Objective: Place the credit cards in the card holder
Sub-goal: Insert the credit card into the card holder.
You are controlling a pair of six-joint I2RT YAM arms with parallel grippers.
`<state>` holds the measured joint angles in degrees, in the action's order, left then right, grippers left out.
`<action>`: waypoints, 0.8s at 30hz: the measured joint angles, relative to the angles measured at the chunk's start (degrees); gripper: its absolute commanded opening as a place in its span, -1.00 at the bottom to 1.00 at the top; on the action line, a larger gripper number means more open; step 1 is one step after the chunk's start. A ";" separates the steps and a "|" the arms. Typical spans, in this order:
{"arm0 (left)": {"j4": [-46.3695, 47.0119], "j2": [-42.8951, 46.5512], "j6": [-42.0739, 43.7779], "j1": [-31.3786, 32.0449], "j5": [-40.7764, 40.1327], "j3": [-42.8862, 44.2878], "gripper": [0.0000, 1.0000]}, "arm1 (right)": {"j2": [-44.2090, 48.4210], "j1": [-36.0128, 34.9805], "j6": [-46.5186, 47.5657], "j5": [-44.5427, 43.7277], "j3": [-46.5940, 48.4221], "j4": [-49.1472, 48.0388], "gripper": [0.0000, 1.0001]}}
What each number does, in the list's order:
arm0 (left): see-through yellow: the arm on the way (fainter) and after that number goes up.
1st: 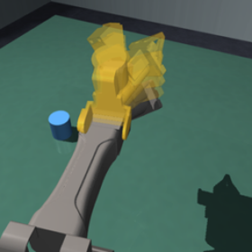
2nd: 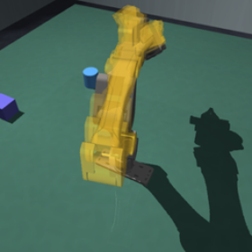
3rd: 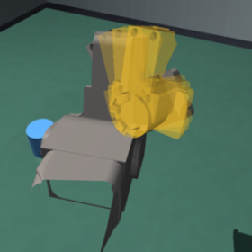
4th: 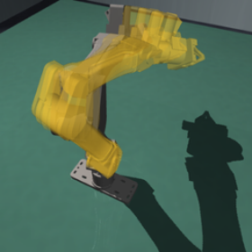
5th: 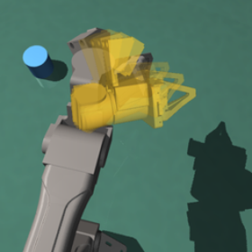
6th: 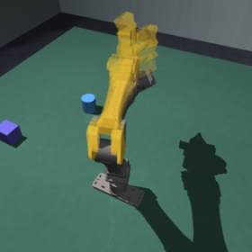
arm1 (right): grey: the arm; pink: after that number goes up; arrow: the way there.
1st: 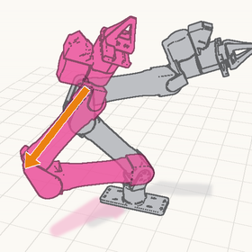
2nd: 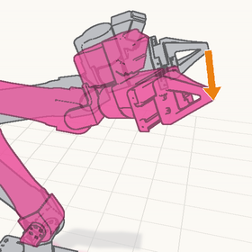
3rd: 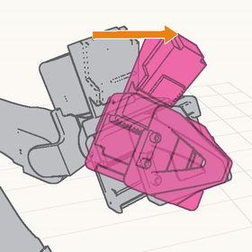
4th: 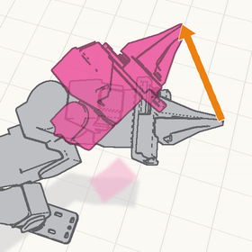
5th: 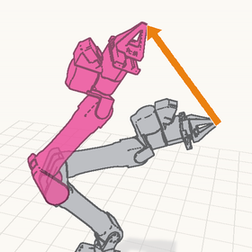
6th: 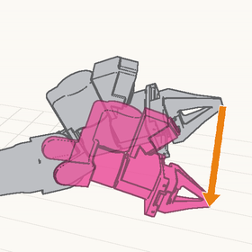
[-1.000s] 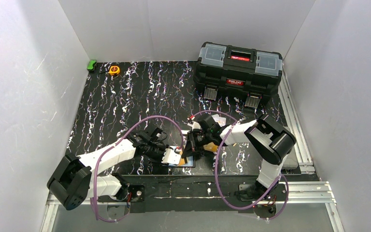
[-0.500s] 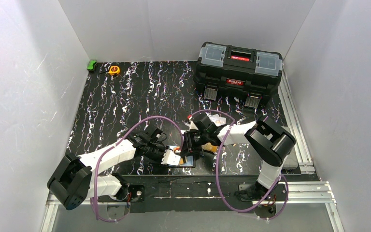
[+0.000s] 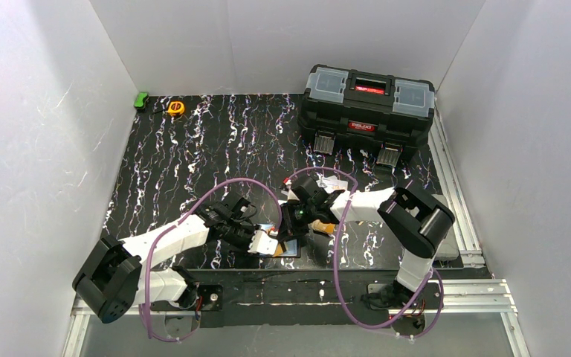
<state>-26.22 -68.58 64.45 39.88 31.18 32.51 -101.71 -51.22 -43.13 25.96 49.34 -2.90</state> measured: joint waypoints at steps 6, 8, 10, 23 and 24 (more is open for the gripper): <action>0.02 0.00 -0.17 0.00 0.35 0.00 -0.56 | 0.52 -0.28 -0.48 -0.31 0.07 0.00 -0.97; 0.04 0.00 -0.26 0.00 0.39 -0.04 -0.57 | 0.52 -0.28 -0.92 -0.35 0.07 0.02 -0.97; 0.07 0.00 -0.39 0.00 0.57 -0.11 -0.57 | 0.52 -0.28 -1.66 -0.50 0.07 0.04 -0.97; 0.04 0.02 -1.09 0.00 0.98 -0.15 -0.60 | 0.59 -0.61 -4.76 -3.69 0.50 2.69 -0.28; 0.02 0.02 -1.11 0.00 1.01 -0.15 -0.60 | 0.59 -0.68 -4.98 -3.74 0.70 2.84 -0.26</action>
<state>-26.20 -68.55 63.33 39.88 32.18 32.36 -101.12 -51.90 -48.12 22.22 50.04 -0.05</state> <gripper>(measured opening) 0.205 0.303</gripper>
